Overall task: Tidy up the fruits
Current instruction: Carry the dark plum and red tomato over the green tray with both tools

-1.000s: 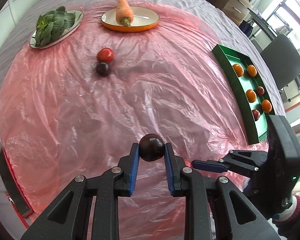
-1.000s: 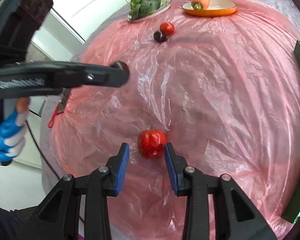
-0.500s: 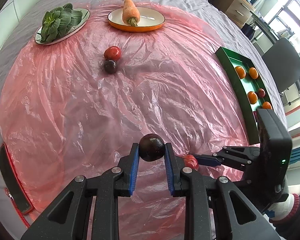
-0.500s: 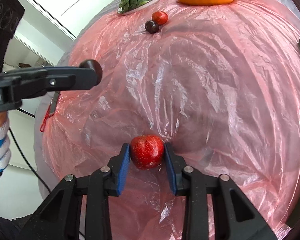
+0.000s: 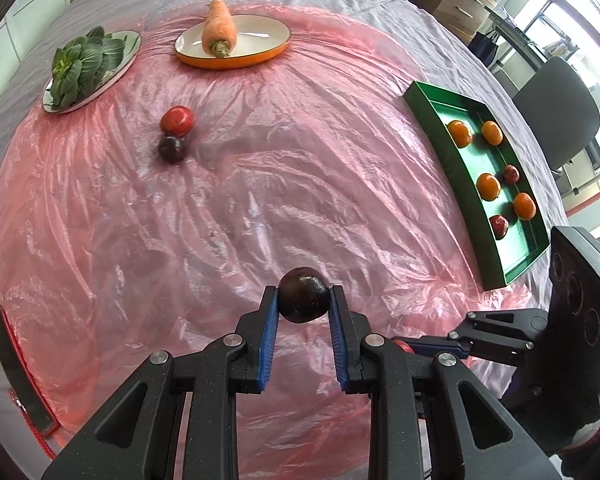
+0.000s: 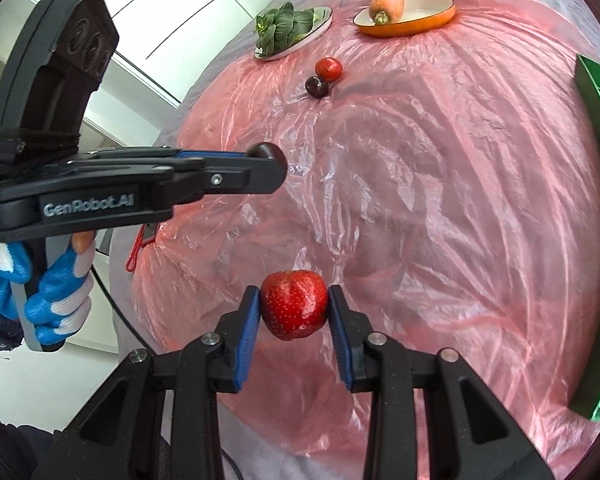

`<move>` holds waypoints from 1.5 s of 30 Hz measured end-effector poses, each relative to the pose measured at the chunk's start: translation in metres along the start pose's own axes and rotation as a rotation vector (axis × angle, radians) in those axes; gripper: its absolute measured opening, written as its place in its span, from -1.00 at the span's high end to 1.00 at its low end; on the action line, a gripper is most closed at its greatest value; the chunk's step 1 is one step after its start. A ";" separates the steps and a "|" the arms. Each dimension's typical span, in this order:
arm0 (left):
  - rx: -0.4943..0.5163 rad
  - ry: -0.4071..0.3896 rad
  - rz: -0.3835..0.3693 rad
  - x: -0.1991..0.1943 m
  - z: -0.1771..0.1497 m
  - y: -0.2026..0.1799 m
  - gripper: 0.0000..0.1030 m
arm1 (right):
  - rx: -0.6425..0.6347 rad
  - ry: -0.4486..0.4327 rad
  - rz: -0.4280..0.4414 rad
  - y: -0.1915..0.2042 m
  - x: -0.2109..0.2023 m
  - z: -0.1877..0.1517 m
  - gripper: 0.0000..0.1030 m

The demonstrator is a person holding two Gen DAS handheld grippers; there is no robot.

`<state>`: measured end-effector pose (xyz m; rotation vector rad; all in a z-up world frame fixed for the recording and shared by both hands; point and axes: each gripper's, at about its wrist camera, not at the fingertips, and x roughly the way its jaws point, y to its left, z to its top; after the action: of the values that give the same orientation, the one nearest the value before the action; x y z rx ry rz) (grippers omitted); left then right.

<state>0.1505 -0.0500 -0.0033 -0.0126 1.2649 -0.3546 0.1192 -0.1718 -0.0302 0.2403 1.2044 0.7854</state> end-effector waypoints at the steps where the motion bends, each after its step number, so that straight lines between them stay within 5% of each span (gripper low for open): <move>1: 0.007 0.003 -0.002 0.002 0.002 -0.006 0.60 | 0.005 -0.002 0.001 -0.001 -0.004 -0.003 0.12; 23: 0.190 0.039 -0.116 0.033 0.035 -0.141 0.60 | 0.200 -0.091 -0.137 -0.087 -0.133 -0.079 0.12; 36: 0.276 -0.016 -0.176 0.071 0.108 -0.223 0.60 | 0.202 -0.222 -0.316 -0.181 -0.187 -0.023 0.12; 45: 0.212 0.016 -0.150 0.121 0.140 -0.230 0.60 | 0.163 -0.236 -0.407 -0.244 -0.190 0.030 0.11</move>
<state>0.2530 -0.3261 -0.0259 0.0759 1.2397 -0.6184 0.2214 -0.4650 -0.0149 0.2055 1.0470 0.2954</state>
